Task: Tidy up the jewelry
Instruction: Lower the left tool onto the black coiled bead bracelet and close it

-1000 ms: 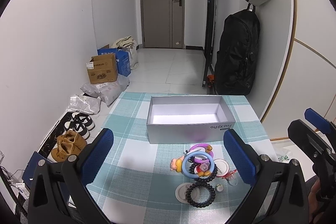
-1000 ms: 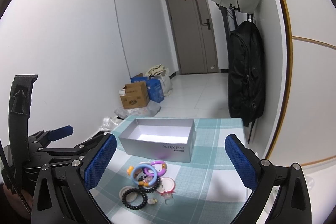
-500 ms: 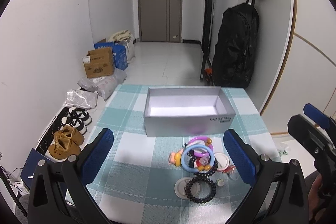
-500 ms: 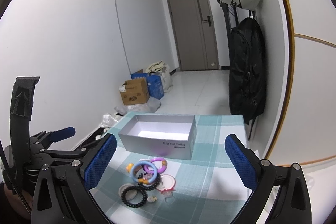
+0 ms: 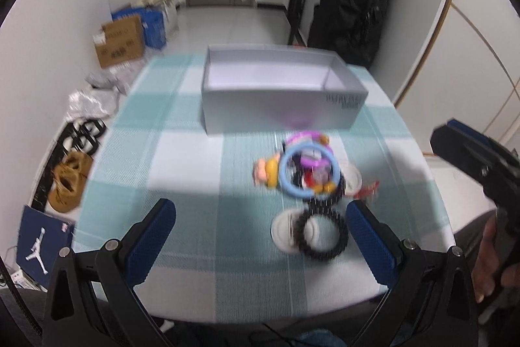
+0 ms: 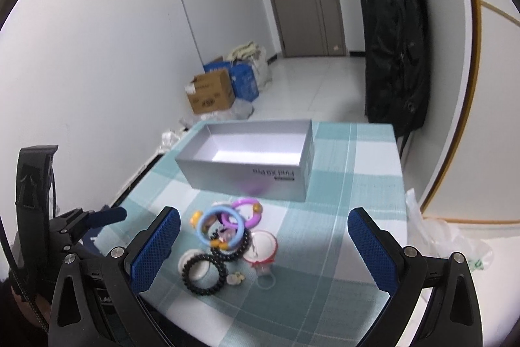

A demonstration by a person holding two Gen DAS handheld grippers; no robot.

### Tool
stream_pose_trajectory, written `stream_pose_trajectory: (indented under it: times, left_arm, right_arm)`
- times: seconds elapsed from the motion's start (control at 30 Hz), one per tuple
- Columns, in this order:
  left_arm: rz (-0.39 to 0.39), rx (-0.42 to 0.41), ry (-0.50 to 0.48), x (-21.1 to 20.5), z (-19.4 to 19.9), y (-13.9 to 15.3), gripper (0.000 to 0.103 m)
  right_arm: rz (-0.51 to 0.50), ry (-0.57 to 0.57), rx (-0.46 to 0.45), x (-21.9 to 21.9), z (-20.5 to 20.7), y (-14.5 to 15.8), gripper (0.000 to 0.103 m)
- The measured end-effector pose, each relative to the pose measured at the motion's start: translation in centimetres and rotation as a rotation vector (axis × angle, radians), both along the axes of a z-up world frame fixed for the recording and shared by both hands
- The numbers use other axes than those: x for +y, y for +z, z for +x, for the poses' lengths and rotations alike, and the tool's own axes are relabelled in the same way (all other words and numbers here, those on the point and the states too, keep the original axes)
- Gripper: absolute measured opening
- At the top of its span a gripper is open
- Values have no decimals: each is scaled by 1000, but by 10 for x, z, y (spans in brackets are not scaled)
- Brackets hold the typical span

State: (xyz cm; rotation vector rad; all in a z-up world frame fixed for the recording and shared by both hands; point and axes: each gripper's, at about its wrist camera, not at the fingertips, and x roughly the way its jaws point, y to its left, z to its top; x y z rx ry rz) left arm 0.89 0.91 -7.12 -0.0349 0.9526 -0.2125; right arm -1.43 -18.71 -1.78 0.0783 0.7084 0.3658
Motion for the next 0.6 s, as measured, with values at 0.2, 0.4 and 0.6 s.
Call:
stream_pose_trajectory:
  times: [0.2,0.4,0.6]
  left_arm:
    - [-22,97,-74,-11,0,-14,102]
    - [43,91,-127,-37,2,-14,102]
    - [197,89,-189,-63,0,-25,98]
  right_arm:
    - [-8,-15,83,-2,13,-12,103]
    - [41,-51,145,-11,24,-18,103]
    - [34,-71,185,-15,28,-24,101]
